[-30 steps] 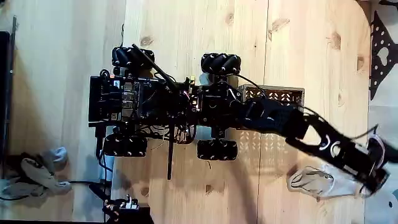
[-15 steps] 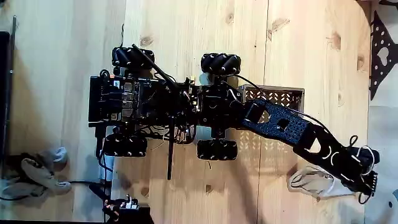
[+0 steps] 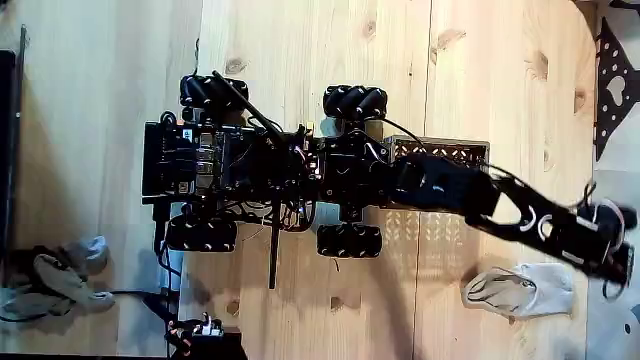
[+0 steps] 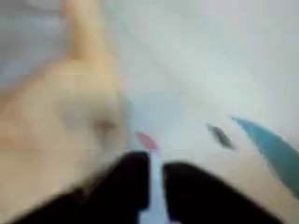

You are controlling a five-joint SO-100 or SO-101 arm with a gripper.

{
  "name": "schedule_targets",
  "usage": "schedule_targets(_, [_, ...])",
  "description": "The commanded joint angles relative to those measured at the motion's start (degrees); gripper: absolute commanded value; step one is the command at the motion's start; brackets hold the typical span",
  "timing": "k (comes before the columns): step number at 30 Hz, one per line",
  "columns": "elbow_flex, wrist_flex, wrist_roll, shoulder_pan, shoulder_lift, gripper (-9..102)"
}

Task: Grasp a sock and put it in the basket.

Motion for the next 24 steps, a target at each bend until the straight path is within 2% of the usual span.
schedule_targets(1, [-1.58,7.38,2.99,-0.79,2.02,0])
schedule_targets(3, [-1.49,8.96,2.02,-0.44,0.18,0])
schedule_targets(5, [-1.49,8.53,1.32,0.62,-1.67,24])
schedule_targets(6, [-1.49,7.29,2.37,1.58,-2.99,28])
schedule_targets(9, [-1.93,4.31,2.46,3.78,-7.12,30])
schedule_targets(24, [-2.29,-4.39,-11.6,12.92,-23.99,33])
